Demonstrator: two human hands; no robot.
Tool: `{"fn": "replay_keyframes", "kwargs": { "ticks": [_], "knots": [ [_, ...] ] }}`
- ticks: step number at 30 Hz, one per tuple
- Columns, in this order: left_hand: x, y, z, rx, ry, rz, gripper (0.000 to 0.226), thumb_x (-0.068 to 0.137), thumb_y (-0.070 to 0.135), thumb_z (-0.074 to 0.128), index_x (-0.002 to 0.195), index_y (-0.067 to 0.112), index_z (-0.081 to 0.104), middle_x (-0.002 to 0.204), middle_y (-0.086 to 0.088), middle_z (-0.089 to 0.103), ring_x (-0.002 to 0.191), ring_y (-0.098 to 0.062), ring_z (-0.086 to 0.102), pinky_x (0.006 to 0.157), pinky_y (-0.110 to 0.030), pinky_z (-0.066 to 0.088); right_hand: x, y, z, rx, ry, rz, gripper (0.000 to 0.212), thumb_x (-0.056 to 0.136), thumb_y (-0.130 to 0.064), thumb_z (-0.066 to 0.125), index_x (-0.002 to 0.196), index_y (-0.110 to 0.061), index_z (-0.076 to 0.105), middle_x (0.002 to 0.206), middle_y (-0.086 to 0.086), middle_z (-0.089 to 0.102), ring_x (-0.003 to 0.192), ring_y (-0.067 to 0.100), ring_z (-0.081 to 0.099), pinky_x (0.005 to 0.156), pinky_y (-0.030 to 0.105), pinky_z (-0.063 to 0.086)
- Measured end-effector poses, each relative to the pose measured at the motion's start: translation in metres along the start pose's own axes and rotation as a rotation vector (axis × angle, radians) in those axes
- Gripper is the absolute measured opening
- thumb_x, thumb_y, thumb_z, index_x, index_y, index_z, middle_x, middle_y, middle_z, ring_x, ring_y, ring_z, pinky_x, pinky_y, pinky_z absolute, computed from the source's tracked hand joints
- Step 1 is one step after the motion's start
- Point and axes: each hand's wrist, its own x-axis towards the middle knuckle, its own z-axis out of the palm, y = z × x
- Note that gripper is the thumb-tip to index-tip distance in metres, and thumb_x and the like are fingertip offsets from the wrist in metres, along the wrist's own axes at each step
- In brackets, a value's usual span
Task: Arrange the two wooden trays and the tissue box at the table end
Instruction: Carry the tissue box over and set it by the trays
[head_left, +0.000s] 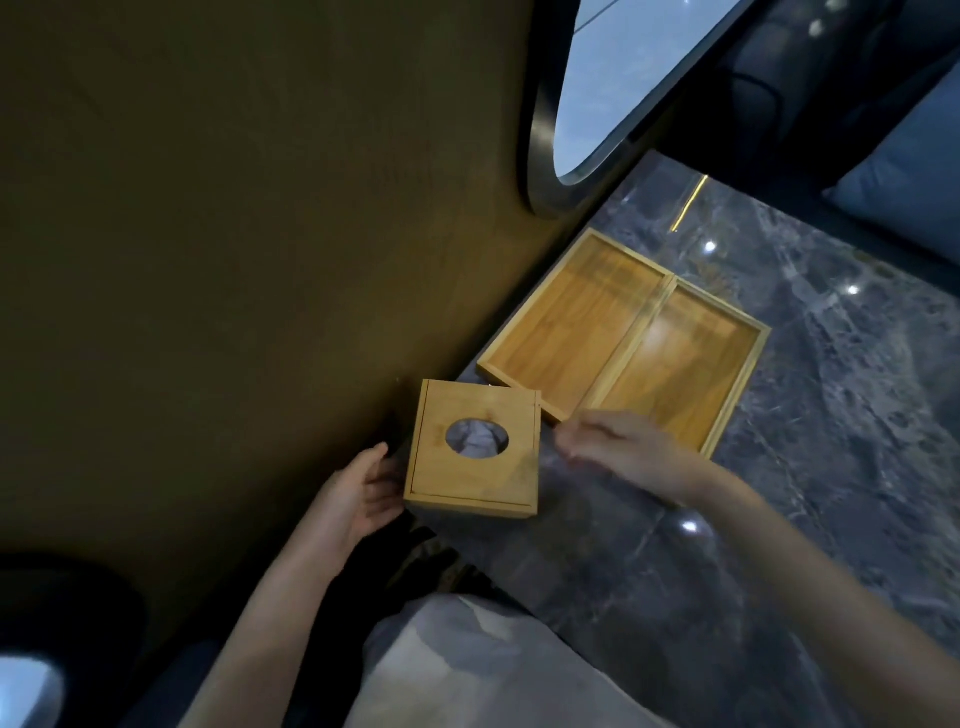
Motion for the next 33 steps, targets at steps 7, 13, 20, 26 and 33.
{"fn": "replay_keyframes", "kwargs": {
  "ticks": [7,13,20,26,33],
  "knots": [
    [-0.031,-0.021,0.003,-0.333,-0.12,-0.117,0.044,0.094,0.025,0.044,0.132,0.003,0.04,0.114,-0.033,0.055,0.108,-0.038,0.055,0.102,-0.041,0.04,0.041,-0.017,-0.003,0.314,0.165,0.043,0.021,0.092,-0.035,0.044,0.1,-0.027,0.062,0.101,-0.006,0.062,0.105,0.016,0.058,0.091,0.03,0.046],
    [-0.034,-0.041,0.024,-0.348,-0.033,0.05,0.036,0.09,0.007,0.052,0.124,-0.002,0.048,0.108,-0.023,0.061,0.096,-0.025,0.062,0.097,-0.034,0.042,0.039,-0.016,0.018,0.238,0.206,-0.006,0.028,0.095,-0.027,0.041,0.111,-0.018,0.063,0.101,-0.006,0.06,0.095,0.008,0.053,0.088,0.026,0.035],
    [-0.031,-0.036,0.027,-0.327,-0.002,0.1,0.051,0.089,0.013,0.056,0.136,0.001,0.041,0.135,-0.024,0.049,0.12,-0.032,0.053,0.1,-0.036,0.042,0.036,-0.005,0.029,0.087,0.337,-0.067,0.029,0.093,-0.017,0.044,0.116,-0.014,0.061,0.117,0.006,0.065,0.111,0.02,0.056,0.093,0.03,0.043],
    [-0.026,-0.026,0.025,-0.273,0.023,0.159,0.044,0.09,0.015,0.054,0.132,0.005,0.046,0.128,-0.02,0.056,0.106,-0.028,0.059,0.1,-0.036,0.043,0.025,0.002,0.029,0.095,0.383,-0.064,0.027,0.092,-0.019,0.049,0.115,-0.014,0.063,0.113,0.006,0.067,0.101,0.012,0.055,0.084,0.024,0.036],
    [-0.019,-0.008,0.032,-0.176,0.058,0.259,0.042,0.092,0.015,0.052,0.134,0.01,0.046,0.126,-0.012,0.058,0.114,-0.026,0.055,0.096,-0.038,0.044,0.023,0.004,0.032,0.126,0.42,-0.057,0.027,0.091,-0.021,0.051,0.113,-0.015,0.064,0.11,0.004,0.068,0.099,0.013,0.057,0.08,0.021,0.037]
  ]
}}
